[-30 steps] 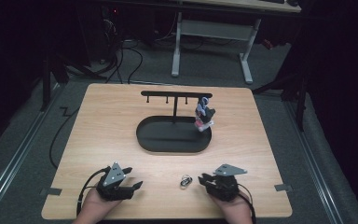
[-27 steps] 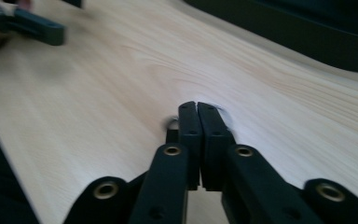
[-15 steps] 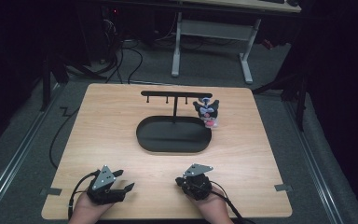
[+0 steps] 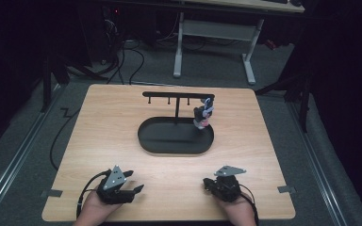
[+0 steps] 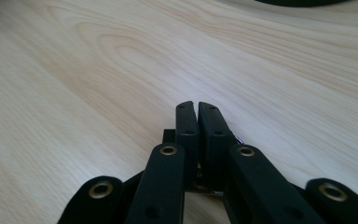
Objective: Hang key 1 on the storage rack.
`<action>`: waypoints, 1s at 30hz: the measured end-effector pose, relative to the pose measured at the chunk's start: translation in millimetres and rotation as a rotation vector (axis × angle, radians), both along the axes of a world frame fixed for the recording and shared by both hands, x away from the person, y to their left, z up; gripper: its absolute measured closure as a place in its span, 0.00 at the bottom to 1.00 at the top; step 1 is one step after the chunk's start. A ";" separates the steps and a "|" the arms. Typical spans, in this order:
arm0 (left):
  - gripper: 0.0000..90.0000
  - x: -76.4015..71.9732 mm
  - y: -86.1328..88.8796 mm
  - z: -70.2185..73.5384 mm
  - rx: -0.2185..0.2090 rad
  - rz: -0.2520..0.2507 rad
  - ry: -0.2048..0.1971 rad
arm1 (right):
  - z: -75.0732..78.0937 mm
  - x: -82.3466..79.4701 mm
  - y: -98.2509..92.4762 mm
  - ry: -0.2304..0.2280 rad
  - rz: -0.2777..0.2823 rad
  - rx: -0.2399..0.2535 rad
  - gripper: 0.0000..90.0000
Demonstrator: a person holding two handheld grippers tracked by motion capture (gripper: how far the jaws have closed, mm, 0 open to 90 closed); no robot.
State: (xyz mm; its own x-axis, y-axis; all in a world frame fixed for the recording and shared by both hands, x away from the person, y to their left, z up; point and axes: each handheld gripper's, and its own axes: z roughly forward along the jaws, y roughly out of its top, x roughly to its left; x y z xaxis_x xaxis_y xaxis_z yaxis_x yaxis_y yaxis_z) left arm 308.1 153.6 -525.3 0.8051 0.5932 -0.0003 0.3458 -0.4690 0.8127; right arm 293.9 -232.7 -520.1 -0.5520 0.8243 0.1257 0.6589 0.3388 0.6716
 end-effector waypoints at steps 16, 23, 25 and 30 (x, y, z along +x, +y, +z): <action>0.38 -1.1 0.3 1.7 -0.003 -0.001 -0.010 | 22.8 -28.0 -54.3 -0.065 -0.166 0.058 0.98; 0.38 -1.5 -2.4 1.8 0.005 -0.009 -0.012 | 6.5 -61.6 -52.2 0.038 -0.128 0.048 1.00; 0.38 -1.9 -2.7 1.9 0.007 -0.010 -0.013 | 4.3 -58.6 -49.4 0.045 -0.129 0.024 1.00; 0.38 -2.3 0.6 1.8 0.004 0.000 -0.013 | 1.9 -42.7 -53.8 0.025 -0.172 0.004 1.00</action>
State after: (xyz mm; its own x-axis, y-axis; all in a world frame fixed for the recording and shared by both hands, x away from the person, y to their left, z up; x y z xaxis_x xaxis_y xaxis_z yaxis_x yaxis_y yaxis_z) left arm 305.8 154.2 -523.5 0.8050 0.5931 0.0124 0.3351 -0.4720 0.8154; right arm 251.1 -286.5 -518.1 -0.3992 0.9060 0.1407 0.7235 0.2170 0.6554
